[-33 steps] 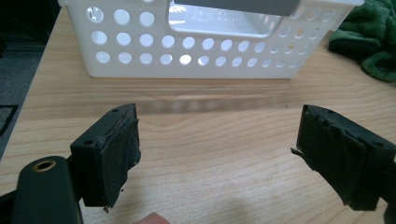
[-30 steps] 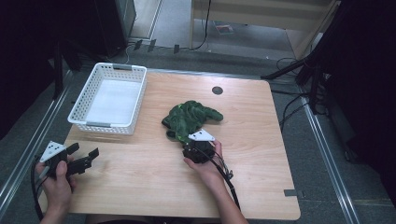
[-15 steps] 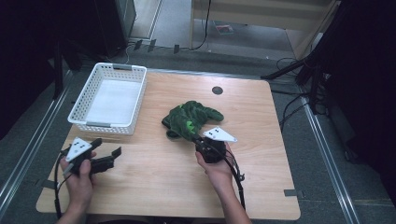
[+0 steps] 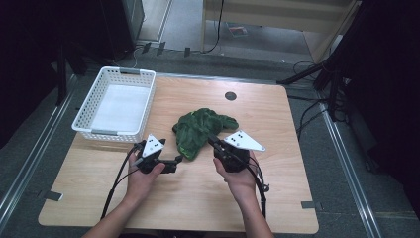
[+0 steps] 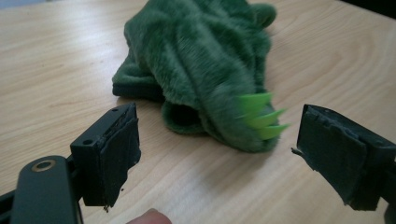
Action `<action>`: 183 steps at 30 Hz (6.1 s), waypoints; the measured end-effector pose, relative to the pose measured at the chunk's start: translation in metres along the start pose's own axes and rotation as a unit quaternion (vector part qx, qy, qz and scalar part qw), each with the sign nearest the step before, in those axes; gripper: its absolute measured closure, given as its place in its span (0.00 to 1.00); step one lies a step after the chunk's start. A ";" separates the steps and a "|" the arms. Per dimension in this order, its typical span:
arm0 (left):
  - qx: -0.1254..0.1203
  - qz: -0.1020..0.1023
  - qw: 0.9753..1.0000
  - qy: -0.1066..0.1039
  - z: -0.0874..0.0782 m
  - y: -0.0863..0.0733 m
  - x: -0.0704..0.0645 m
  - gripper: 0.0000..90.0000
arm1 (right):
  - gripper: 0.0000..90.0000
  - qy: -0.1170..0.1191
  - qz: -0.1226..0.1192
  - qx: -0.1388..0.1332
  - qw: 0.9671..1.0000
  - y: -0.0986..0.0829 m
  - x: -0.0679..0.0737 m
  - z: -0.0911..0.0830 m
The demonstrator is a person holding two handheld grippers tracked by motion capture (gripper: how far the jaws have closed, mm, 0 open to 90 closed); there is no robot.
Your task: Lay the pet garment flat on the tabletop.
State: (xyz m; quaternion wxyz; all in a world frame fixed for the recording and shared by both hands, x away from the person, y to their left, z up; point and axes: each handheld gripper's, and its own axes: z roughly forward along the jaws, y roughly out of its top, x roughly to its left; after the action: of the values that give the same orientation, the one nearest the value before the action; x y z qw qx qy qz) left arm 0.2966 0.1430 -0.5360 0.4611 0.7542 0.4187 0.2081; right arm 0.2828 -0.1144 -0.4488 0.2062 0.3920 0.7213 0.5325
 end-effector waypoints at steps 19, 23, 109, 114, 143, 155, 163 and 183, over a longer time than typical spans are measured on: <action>-0.043 -0.025 0.999 -0.006 -0.005 -0.013 0.010 0.47 | 0.44 0.024 0.010 0.085 0.996 -0.044 -0.005 0.069; -0.055 -0.051 0.997 0.016 -0.008 -0.014 0.015 0.49 | 0.33 0.042 -0.019 0.108 0.993 -0.052 0.007 0.077; -0.016 -0.143 0.979 -0.142 -0.015 0.011 0.022 0.56 | 0.52 0.032 0.092 0.089 0.991 -0.027 -0.050 -0.030; 0.028 -0.112 0.980 -0.161 0.004 0.012 0.000 0.54 | 0.51 0.026 0.091 0.041 0.995 -0.010 -0.045 0.003; 0.079 -0.038 0.978 -0.191 0.016 -0.013 -0.018 0.87 | 0.51 -0.057 -0.026 0.207 0.976 -0.005 -0.025 0.090; 0.082 -0.043 0.979 -0.181 0.016 -0.012 -0.017 0.93 | 0.88 -0.091 0.018 0.223 0.970 -0.040 -0.075 0.076; 0.008 -0.115 0.980 -0.162 0.003 0.002 0.010 0.62 | 0.74 -0.108 0.056 0.178 0.976 -0.031 -0.103 0.052; 0.091 -0.101 0.990 -0.027 0.080 0.039 0.002 0.38 | 0.98 -0.083 0.012 0.198 0.977 -0.023 -0.089 0.080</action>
State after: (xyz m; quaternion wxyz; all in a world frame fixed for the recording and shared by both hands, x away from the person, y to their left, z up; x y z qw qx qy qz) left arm 0.3705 0.0949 -0.5415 0.4199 0.7523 0.4975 0.1011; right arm 0.3863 -0.1389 -0.5088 0.1770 0.4768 0.7880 0.3469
